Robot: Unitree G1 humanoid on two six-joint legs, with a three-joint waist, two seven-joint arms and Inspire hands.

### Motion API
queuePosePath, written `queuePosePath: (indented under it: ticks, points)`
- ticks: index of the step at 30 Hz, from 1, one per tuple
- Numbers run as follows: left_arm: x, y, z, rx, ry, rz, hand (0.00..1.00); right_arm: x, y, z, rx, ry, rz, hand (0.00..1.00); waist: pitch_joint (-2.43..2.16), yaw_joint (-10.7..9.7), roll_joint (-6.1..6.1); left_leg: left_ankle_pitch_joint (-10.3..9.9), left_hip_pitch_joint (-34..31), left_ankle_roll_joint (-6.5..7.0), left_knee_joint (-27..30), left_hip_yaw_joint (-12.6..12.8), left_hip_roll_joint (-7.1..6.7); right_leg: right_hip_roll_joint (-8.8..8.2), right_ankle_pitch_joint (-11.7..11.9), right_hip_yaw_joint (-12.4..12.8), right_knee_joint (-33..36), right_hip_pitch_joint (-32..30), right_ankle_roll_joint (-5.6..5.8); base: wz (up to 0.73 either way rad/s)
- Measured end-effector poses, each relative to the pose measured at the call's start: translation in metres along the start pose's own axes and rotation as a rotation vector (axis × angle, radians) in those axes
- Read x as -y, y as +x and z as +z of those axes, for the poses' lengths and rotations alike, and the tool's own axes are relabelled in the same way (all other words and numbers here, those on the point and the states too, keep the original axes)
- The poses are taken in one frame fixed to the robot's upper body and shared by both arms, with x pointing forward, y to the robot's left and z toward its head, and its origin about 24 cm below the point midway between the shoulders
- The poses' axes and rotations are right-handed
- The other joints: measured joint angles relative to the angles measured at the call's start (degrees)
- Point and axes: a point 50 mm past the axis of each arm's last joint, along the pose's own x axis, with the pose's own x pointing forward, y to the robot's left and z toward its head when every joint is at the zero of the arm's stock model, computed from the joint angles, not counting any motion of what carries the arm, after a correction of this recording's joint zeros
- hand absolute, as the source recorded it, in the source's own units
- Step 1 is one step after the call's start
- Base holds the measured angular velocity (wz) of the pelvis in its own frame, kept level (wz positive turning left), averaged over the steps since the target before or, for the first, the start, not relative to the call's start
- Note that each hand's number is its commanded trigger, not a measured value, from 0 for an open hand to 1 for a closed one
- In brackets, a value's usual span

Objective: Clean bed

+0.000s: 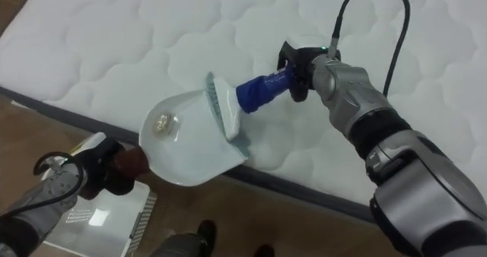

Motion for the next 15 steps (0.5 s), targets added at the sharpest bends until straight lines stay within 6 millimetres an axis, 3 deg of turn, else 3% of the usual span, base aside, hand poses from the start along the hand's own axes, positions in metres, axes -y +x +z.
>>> queuePosePath:
  ticks: [5, 9, 11, 15]
  points:
    - [-0.002, -0.001, -0.003, 0.001, 0.008, 0.008, 1.0, -0.005, -0.005, -0.018, 0.002, 0.034, 0.013, 1.0, -0.61, -0.4, -0.89, 0.0, 0.0, 0.04, 0.5, -0.1, -0.01, 0.0, -0.3, 0.1, 0.3, 0.4, 0.14, 0.03]
    - [-0.001, -0.002, -0.006, -0.003, 0.011, 0.01, 1.0, -0.008, -0.01, -0.04, -0.043, 0.089, 0.016, 1.0, -0.61, -0.6, -1.0, 0.0, 0.0, 0.05, 0.4, -0.5, -0.09, 0.05, -0.3, 0.0, 0.0, 0.6, 0.21, 0.04]
    - [-0.007, -0.004, -0.008, 0.013, 0.022, 0.026, 1.0, -0.009, -0.016, -0.063, -0.097, 0.164, 0.011, 1.0, -0.64, -0.8, -1.47, 0.0, 0.0, 0.08, 0.5, -0.6, -0.21, 0.06, -0.6, 0.4, 0.1, 0.6, 0.31, 0.08]
    - [-0.016, -0.006, -0.01, 0.022, -0.021, 0.067, 1.0, -0.001, -0.026, -0.088, -0.158, 0.249, -0.031, 1.0, -0.66, -1.1, -1.57, 0.1, -0.1, 0.09, 0.6, -0.8, -0.23, 0.16, -0.6, 0.3, -0.1, 0.7, 0.34, 0.02]
